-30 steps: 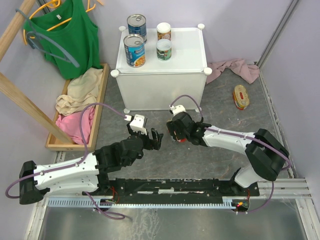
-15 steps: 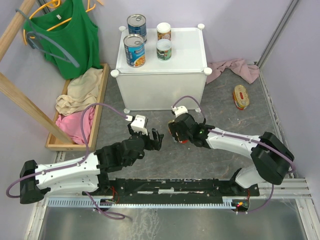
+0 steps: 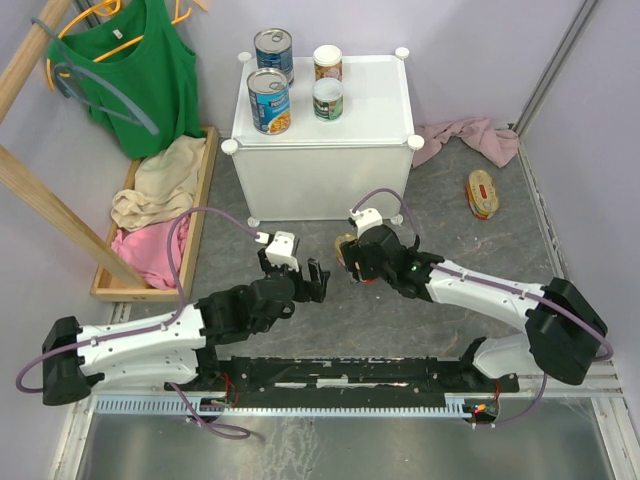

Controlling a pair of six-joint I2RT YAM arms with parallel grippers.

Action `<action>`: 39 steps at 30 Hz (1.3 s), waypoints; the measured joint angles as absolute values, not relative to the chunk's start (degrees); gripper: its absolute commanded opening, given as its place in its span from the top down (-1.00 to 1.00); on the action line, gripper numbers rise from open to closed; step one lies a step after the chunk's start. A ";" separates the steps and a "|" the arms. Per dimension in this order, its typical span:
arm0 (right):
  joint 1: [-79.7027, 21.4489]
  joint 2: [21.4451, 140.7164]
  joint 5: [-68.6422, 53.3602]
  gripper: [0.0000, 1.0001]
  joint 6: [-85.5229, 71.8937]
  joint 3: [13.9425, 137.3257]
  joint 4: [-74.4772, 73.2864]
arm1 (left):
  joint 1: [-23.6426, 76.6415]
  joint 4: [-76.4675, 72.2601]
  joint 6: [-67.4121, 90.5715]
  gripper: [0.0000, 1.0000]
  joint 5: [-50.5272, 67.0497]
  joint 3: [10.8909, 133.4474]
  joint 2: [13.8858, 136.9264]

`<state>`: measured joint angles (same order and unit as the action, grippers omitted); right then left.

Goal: Place and organize the canned foods onto the counter
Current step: Pick up the canned food from the center of the board, then adjust the canned food.

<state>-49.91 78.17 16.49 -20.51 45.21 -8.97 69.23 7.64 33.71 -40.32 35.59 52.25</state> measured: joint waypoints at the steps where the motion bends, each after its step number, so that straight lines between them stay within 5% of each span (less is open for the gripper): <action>1: -49.93 77.76 16.49 0.98 -20.47 45.10 -8.99 | 69.23 7.64 33.87 -0.82 -40.27 35.59 52.42; 39: -55.16 56.73 14.15 0.98 -17.63 47.94 -17.23 | 51.79 -5.45 59.99 -0.99 -10.11 36.91 53.34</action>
<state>-55.16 56.73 14.15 -17.63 47.94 -17.23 51.79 -5.45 59.99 -10.11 36.91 53.34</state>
